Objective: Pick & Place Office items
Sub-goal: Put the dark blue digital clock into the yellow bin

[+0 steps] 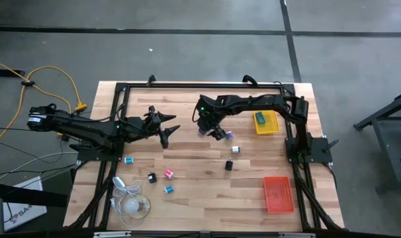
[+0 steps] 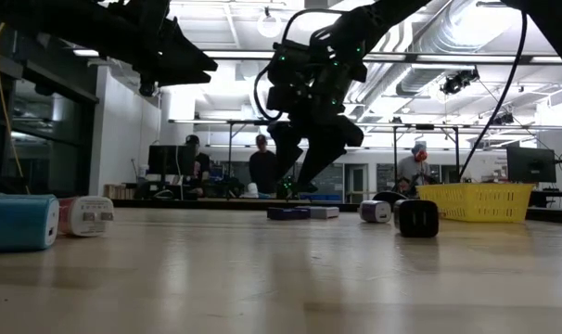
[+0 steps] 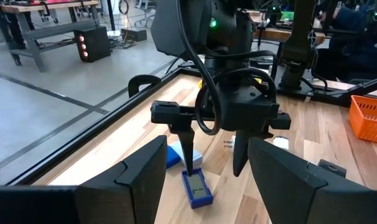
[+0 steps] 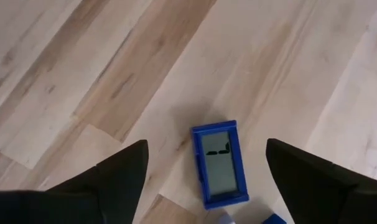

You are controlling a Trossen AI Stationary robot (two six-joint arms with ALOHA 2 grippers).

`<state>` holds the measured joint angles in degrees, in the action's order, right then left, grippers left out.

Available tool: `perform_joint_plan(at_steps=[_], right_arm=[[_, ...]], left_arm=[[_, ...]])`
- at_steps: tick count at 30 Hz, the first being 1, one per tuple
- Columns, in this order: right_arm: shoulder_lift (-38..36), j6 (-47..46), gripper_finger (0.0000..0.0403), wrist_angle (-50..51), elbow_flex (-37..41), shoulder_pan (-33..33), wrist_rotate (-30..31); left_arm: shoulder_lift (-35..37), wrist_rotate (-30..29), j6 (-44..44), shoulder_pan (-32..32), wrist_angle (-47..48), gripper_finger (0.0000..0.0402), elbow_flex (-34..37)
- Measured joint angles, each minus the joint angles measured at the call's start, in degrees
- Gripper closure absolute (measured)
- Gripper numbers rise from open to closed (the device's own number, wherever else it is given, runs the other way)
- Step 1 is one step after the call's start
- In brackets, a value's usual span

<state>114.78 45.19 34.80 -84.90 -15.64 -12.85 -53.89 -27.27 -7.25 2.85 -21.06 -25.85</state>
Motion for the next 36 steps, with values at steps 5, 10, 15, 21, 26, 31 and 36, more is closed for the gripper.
perform_joint_plan(at_steps=[5, 10, 15, 21, 26, 31, 36], right_arm=[[0.0, -0.2, 0.0091, -1.1, 0.0, 0.5, 3.2], [2.0, -0.3, 0.0092, -1.9, 0.1, 1.5, 5.0], [2.9, 0.1, 0.0092, -2.2, 0.1, 1.9, 5.1], [2.9, -0.4, 0.0092, -1.9, 0.0, 1.7, 5.0], [3.8, -0.4, 0.0092, -2.0, 0.1, 1.6, 4.6], [4.5, -1.5, 0.0092, -3.5, 0.0, 1.0, 2.5], [4.5, -1.7, 0.0092, -3.8, 0.0, 0.5, 0.3]], left_arm=[[0.0, 0.0, 0.1, 0.0, 0.0, 0.0183, 0.0], [0.0, 0.0, 0.2, 0.0, 0.0, 0.0183, 0.0], [0.0, 0.0, -0.1, 0.0, -0.1, 0.0183, 0.0], [0.0, 0.0, -0.1, 0.0, -0.1, 0.0183, 0.0], [0.0, 0.0, 0.3, 0.0, -0.1, 0.0183, 0.0], [0.0, 0.0, -0.1, 0.0, -0.1, 0.0183, 0.0], [0.0, 0.0, -0.1, 0.0, -0.1, 0.0183, 0.0]])
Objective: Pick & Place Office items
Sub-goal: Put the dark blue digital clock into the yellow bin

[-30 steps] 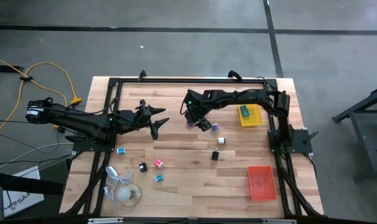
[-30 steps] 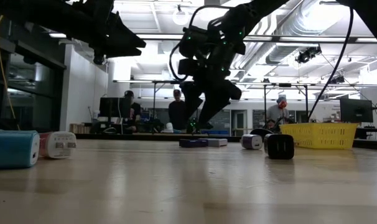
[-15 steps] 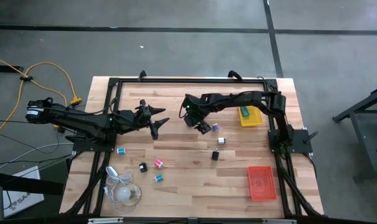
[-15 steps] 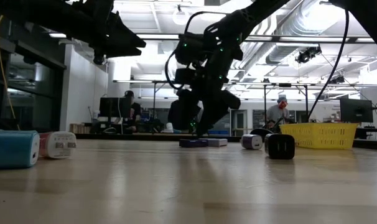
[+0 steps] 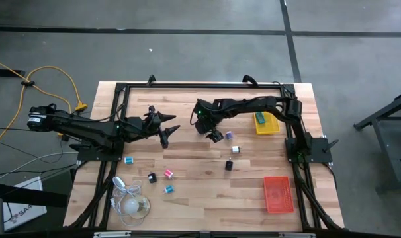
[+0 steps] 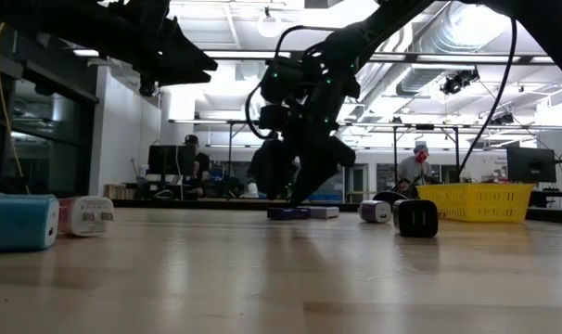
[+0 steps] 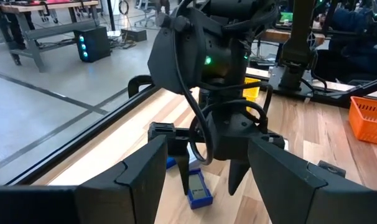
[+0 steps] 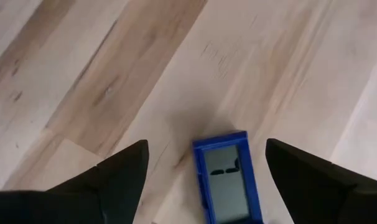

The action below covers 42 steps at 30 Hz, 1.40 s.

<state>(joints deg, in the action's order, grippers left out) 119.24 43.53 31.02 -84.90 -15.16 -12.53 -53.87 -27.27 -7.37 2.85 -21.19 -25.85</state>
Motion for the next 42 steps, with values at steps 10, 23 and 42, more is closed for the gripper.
perform_joint_plan(at_steps=[10, 23, 42], right_arm=[[0.8, -0.7, 0.0092, 0.0, 0.0, -1.2, -3.2], [1.9, -1.7, 0.0092, -0.6, 0.0, -1.8, -3.5], [3.0, -3.4, 0.0092, -1.4, 0.0, -2.2, -3.0]], left_arm=[[0.0, 0.0, 0.4, 0.0, 0.0, 0.0183, 0.0], [0.0, 0.0, 0.2, 0.0, 0.0, 0.0183, 0.0], [0.0, 0.0, 0.2, 0.0, -0.3, 0.0183, 0.0]])
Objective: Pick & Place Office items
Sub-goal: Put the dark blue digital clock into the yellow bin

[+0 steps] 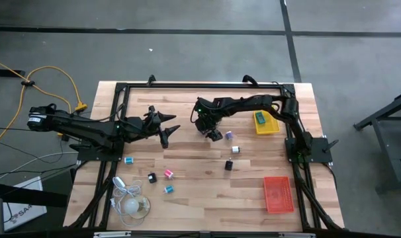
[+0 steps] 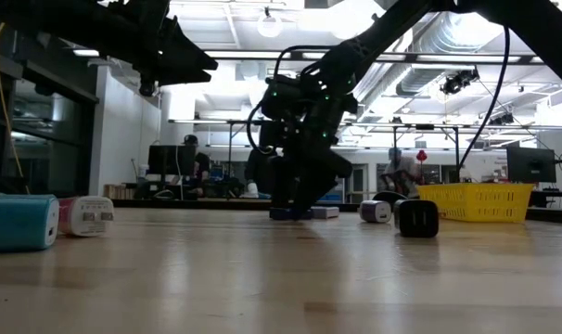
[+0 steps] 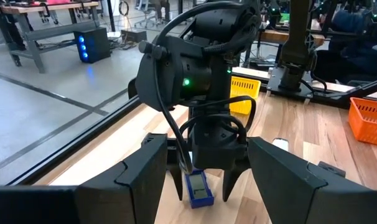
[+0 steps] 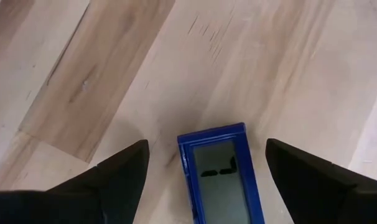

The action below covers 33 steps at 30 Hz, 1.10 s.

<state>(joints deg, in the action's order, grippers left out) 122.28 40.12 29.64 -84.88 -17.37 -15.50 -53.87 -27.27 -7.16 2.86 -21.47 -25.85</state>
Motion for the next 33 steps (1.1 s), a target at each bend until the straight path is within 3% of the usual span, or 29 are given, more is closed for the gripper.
perform_joint_plan(at_steps=[16, 33], right_arm=[[0.0, 0.0, 0.0167, -0.5, 0.0, 0.0, 0.1], [0.0, 0.0, 0.0182, -0.8, 0.0, 0.0, 0.0]], left_arm=[[0.0, 0.0, 0.0, 0.0, 0.0, 0.0183, 0.0], [0.0, 0.0, -0.1, 0.0, 0.0, 0.0183, 0.0]])
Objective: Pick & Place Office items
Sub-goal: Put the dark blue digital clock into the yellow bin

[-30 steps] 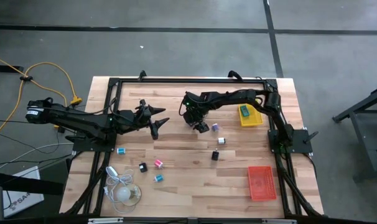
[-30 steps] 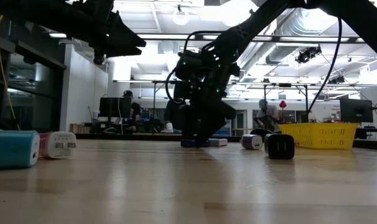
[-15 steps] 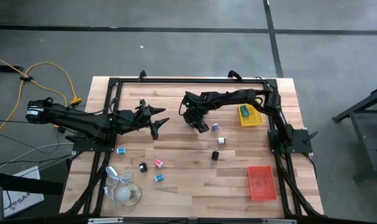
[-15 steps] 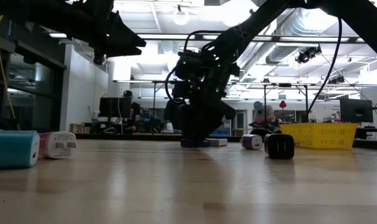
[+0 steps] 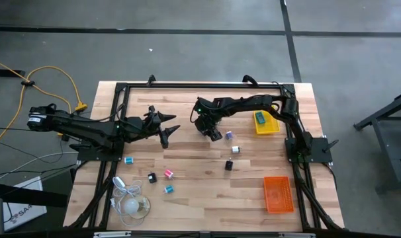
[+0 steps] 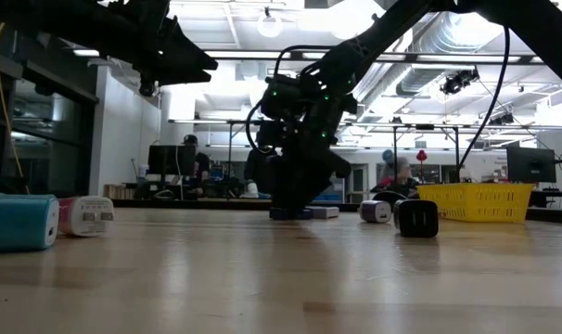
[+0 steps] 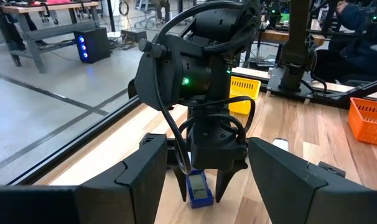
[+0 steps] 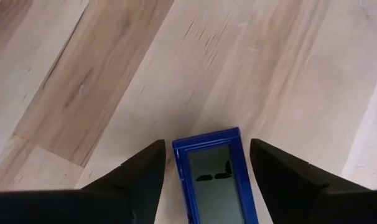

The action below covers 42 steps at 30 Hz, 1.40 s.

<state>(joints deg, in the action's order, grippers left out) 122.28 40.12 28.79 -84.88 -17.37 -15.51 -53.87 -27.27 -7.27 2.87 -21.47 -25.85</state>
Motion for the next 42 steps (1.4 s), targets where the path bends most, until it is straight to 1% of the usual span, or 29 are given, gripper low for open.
perform_joint_plan(at_steps=[12, 15, 37, 42], right_arm=[[0.0, 0.1, 0.0248, 0.0, 0.0, 0.1, -0.1], [0.0, 0.2, 0.0258, 0.0, 0.0, 0.1, -0.1], [0.0, 0.1, 0.0257, 0.1, 0.0, 0.1, -0.1], [0.0, 0.0, 0.0257, 0.2, 0.0, 0.1, -1.0]], left_arm=[[0.0, 0.0, 0.0, 0.0, 0.0, 0.0183, 0.0], [0.0, 0.0, 0.0, 0.0, 0.0, 0.0183, 0.0], [0.0, 0.0, 0.0, 0.0, 0.0, 0.0183, 0.0], [0.0, 0.0, 0.0, 0.0, 0.0, 0.0183, 0.0]])
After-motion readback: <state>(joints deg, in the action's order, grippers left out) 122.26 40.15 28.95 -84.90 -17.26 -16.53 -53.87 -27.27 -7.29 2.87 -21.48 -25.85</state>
